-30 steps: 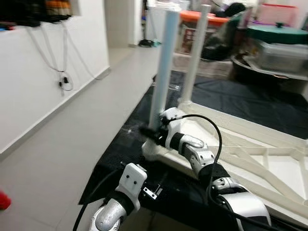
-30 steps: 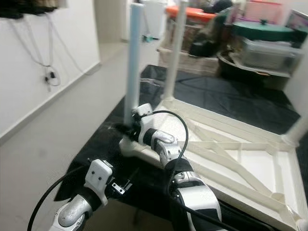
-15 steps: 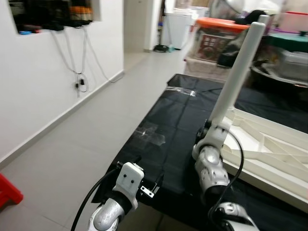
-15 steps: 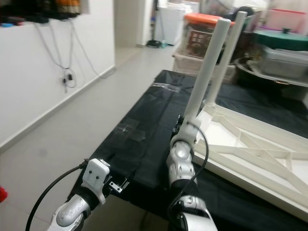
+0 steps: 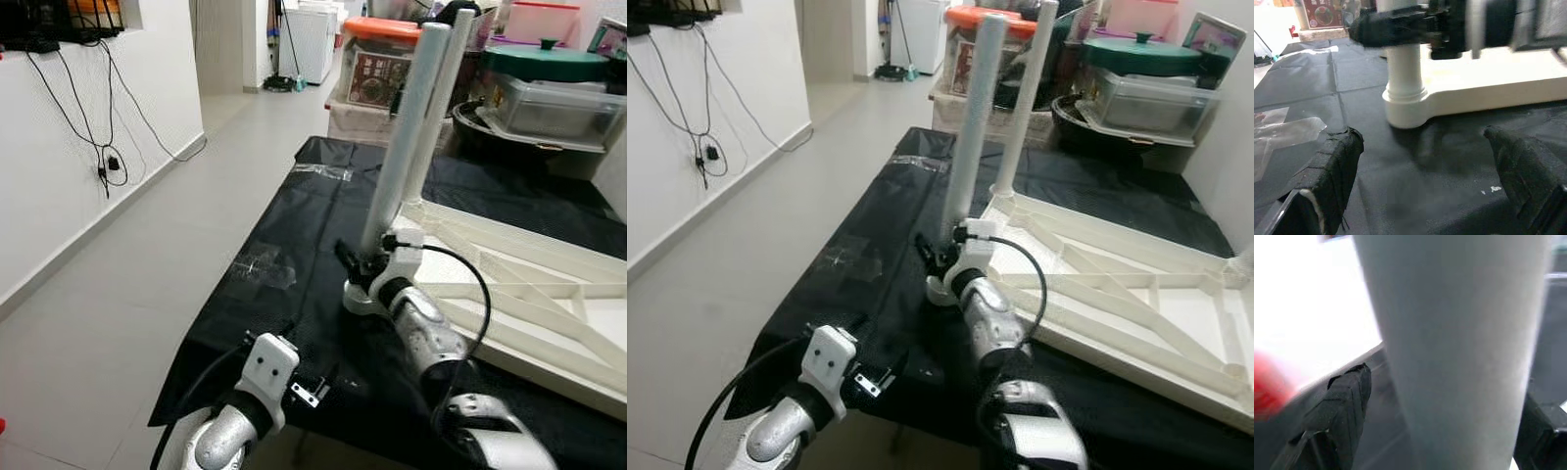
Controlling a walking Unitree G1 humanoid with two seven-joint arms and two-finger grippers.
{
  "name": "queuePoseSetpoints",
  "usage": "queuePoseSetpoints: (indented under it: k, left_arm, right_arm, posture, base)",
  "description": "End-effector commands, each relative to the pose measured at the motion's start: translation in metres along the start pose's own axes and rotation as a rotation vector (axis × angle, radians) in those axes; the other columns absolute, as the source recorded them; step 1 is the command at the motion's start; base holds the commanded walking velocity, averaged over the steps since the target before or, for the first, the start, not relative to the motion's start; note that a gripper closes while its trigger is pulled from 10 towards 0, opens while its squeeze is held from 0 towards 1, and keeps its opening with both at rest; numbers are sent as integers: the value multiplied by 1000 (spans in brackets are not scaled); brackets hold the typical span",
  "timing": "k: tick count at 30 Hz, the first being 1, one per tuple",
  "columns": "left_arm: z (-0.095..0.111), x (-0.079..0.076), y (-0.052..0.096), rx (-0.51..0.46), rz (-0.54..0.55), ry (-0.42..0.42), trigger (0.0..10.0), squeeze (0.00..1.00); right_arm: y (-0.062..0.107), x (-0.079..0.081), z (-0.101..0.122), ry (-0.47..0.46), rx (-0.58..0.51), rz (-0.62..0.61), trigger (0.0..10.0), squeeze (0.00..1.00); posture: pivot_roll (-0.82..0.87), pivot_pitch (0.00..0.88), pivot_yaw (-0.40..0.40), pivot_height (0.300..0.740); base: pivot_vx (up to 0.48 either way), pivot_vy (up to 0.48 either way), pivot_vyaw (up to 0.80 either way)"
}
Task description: Building children table
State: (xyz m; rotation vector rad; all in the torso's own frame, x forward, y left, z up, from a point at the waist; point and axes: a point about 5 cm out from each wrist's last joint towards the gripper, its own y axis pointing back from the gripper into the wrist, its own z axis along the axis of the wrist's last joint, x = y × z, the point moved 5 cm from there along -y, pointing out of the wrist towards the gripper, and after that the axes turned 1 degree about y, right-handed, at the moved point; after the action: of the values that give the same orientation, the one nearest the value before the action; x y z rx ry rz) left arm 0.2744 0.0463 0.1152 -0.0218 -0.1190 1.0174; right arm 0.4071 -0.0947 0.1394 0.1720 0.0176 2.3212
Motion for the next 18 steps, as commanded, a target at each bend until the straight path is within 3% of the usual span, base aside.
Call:
queuePoseSetpoints:
  k: [1, 2, 3, 5, 10, 11, 12, 14, 18]
  left_arm:
    - [-1, -1, 0, 1, -8, 3, 10000, 0]
    - [-1, -1, 0, 1, -8, 2, 10000, 0]
    - [-1, -1, 0, 1, -8, 2, 10000, 0]
    - [-1, -1, 0, 0, -7, 2, 10000, 0]
    - [-1, -2, 0, -1, -6, 0, 10000, 0]
    - [0, -2, 0, -1, -5, 1, 10000, 0]
    - [0, -2, 0, -2, -4, 1, 10000, 0]
    - [0, -2, 0, -2, -4, 1, 10000, 0]
    - [0, -2, 1, -3, -1, 3, 10000, 0]
  right_arm:
    - [-10, 30, -11, 19, 78, 194, 10000, 0]
    - [-4, 39, -16, 64, 138, 324, 10000, 0]
    - [-4, 39, -16, 64, 138, 324, 10000, 0]
    - [-3, 53, -18, 96, 192, 469, 10000, 0]
    - [-8, 60, -12, 99, 186, 530, 10000, 0]
    - [-10, 63, -7, 84, 166, 540, 3176, 0]
    - [-14, 66, -2, 56, 132, 542, 0, 0]
    - [-16, 68, 1, 36, 110, 543, 0, 0]
    - [-21, 58, -2, -27, 20, 387, 0, 0]
  posture:
    - [149, 0, -90, 740]
    - [149, 0, -85, 740]
    - [149, 0, -85, 740]
    - [161, 0, -92, 740]
    - [165, 0, -96, 740]
    - [167, 0, -95, 740]
    - [170, 0, -99, 740]
    - [170, 0, -99, 740]
    - [164, 0, -94, 740]
  base:
    - [0, 0, 0]
    - [0, 0, 0]
    - [0, 0, 0]
    - [0, 0, 0]
    - [0, 0, 0]
    - [0, 0, 0]
    - [0, 0, 0]
    - [0, 0, 0]
    - [0, 0, 0]
